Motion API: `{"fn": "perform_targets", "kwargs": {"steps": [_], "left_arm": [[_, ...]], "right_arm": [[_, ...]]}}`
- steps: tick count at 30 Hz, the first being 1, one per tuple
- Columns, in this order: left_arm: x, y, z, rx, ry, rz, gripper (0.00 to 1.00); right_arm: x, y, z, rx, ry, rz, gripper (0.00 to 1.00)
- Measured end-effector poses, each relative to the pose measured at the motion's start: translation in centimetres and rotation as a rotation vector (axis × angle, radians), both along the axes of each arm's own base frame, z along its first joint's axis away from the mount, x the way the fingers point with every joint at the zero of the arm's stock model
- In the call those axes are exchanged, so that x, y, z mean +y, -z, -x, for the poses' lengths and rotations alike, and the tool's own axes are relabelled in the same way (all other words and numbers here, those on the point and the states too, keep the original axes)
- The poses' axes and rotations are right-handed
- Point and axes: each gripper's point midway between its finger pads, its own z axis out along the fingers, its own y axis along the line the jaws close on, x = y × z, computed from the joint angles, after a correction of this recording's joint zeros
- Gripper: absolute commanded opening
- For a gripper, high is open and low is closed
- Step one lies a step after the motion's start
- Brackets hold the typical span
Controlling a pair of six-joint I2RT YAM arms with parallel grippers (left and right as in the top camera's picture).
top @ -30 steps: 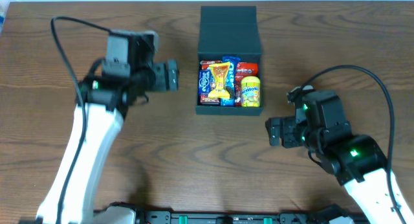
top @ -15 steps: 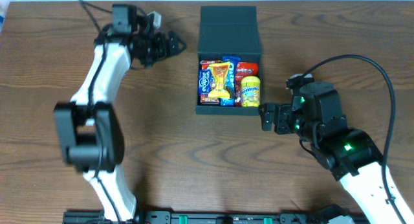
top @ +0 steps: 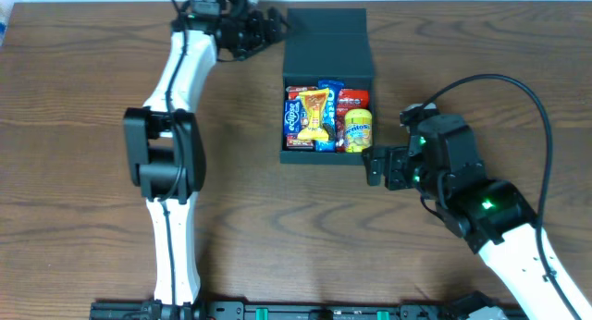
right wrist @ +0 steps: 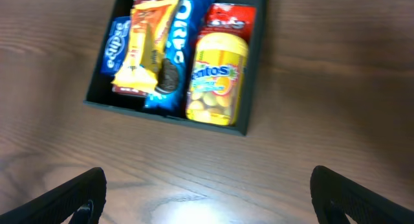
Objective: Pack container
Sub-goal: 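Move the left gripper to the lid's back edge, right gripper to box front, then swing the lid forward over the box with the left gripper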
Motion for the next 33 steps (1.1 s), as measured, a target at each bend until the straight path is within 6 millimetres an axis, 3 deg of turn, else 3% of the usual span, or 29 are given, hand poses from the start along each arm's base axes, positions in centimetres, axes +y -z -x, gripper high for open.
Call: {"fn": "perform_targets", "kwargs": {"steps": [5,10,18,33], "left_arm": [[-2.5,3.1,0.7,0.059,0.032,-0.002,0.96],[-2.8,4.6,0.9,0.086,0.029,-0.012,0.96],[-3.0,4.2,0.2,0.045,0.027,-0.007,0.95],[-8.3,2.6,0.9,-0.043,0.129,0.040,0.95]], "right_arm": [[1.6,1.0,0.2,0.024,-0.048,0.012,0.99],[2.1,2.8,0.1,0.066,-0.058,0.051,0.99],[2.5,3.4,-1.0,0.055,-0.049,0.058,0.99],[2.4,3.4,-1.1,0.052,-0.044,0.063,0.99]]}}
